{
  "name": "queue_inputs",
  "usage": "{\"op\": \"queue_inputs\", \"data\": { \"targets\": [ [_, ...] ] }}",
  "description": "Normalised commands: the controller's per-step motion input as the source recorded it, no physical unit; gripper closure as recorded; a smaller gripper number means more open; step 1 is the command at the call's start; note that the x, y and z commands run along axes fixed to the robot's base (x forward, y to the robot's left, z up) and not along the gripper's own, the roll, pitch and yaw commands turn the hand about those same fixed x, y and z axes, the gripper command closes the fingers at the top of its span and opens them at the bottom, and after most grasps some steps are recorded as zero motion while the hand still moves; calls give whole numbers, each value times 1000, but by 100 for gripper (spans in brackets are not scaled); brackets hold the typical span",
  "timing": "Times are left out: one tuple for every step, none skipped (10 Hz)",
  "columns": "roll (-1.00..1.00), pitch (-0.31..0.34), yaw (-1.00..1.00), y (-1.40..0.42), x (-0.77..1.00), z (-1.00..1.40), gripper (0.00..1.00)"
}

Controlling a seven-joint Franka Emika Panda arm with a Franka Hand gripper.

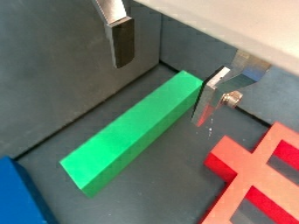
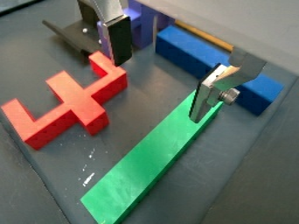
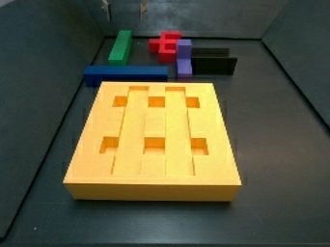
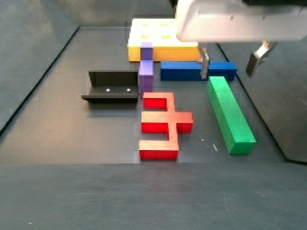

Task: Pick up the green object. Move up. Move to above the board. Insert the green object.
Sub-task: Pick up the green object.

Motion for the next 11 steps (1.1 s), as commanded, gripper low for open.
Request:
{"op": "queue_inputs", "data": {
  "targets": [
    [113,-66,0,43,-97,-726,0],
    [164,-76,0,54,-323,-529,0],
    [77,-124,0,11,-351,-506,0],
    [51,-167,0,0,-260,-557,0],
    [129,-171,31,0,-251,-557,0],
    [236,-119,37,0,-246,-449,0],
    [254,-16,14,31,-9,-337,0],
    [200,-3,0,114,0,-343,0],
    [123,0,0,140,0,-366,0],
    [67,0,0,160,11,-309,0],
    [23,0,0,157,49,-266,0]
  ]
}}
